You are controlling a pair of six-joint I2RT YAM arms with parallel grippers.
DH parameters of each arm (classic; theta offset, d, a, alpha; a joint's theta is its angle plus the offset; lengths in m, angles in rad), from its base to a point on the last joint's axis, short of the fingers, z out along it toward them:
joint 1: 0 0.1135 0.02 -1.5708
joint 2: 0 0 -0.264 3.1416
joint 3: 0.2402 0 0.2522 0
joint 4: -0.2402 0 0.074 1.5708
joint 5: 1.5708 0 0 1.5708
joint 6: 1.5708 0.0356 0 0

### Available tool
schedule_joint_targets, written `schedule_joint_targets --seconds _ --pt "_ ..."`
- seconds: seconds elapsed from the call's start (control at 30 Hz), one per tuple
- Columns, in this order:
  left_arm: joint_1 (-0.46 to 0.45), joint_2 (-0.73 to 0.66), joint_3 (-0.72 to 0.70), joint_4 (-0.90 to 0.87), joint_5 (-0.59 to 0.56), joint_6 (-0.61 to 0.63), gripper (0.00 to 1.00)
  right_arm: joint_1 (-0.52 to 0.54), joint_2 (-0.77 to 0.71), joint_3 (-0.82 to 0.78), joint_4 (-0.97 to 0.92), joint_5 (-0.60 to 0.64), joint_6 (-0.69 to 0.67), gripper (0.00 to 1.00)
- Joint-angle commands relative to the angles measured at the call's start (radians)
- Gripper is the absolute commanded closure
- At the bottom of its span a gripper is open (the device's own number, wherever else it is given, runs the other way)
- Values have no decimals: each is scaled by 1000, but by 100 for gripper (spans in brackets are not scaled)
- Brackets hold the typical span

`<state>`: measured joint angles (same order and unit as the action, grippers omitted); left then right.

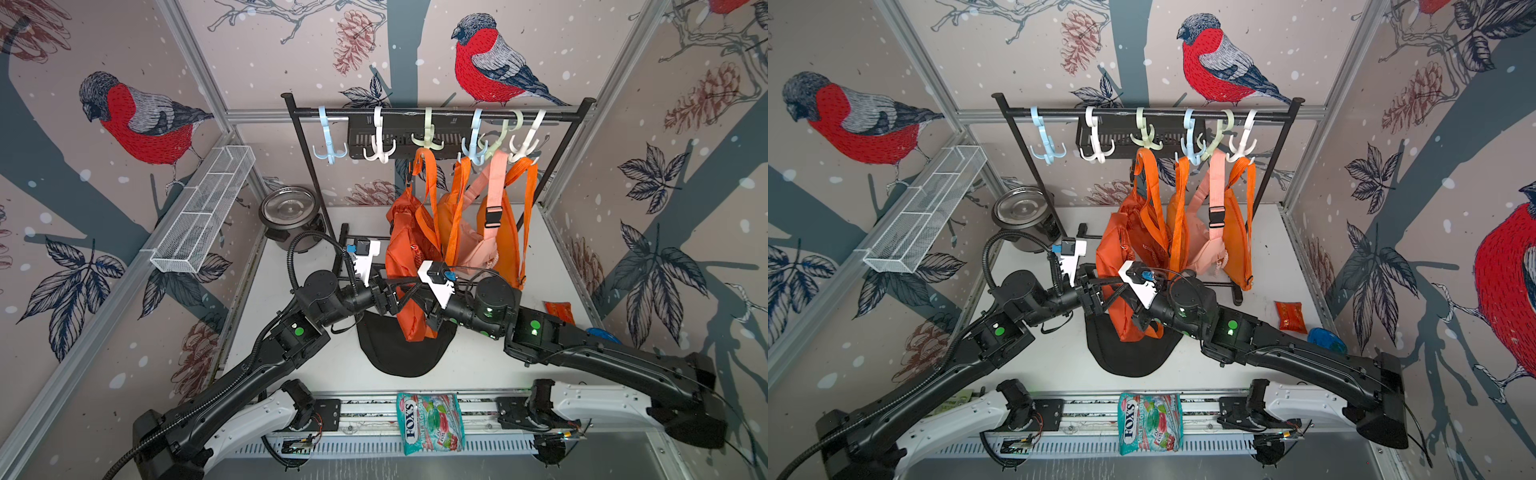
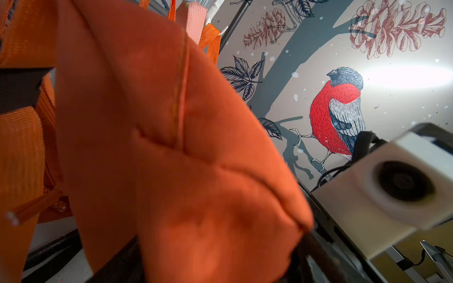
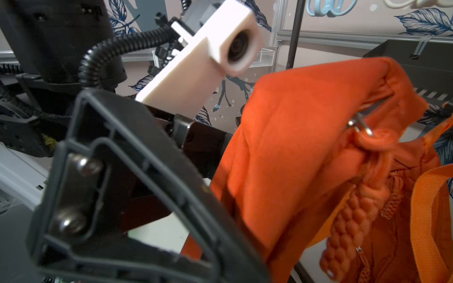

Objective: Hang the bag on a hook
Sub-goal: Pick up the bag from the bag.

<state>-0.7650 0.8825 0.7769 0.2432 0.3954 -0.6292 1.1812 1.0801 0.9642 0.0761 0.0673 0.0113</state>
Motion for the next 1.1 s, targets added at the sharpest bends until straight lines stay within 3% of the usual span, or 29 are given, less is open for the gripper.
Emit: schedule_joint_targets --seconds 0.0,0.1,0.2,0.33,0.4,0.47,0.53,0.67,0.8,1.07 --pt "-2 11 14 55 -5 17 20 28 22 20 6 81 -56 90" --pt "-2 13 19 32 -37 28 41 44 38 27 -5 97 -71 85" --pt "-2 10 23 -4 -76 41 74 47 38 28 -15 105 -77 78" --pt "-2 -6 19 -29 -97 70 100 47 6 15 -21 80 -83 53" --pt "-3 -19 16 -42 -104 91 100 44 -29 -2 -19 57 -80 37" --pt "-2 -34 21 -71 -105 116 100 20 -79 -29 -5 14 -76 28" --pt "-2 -42 29 -109 -99 144 100 -33 -127 -49 2 -32 -47 25" --pt "0 -67 47 -180 -85 186 100 -245 -203 -113 40 -103 87 20" --pt "6 -107 64 -216 -44 226 100 -429 -193 -142 17 -219 189 15" --pt "16 -130 174 -333 116 323 100 -456 -165 -213 85 -353 177 8"
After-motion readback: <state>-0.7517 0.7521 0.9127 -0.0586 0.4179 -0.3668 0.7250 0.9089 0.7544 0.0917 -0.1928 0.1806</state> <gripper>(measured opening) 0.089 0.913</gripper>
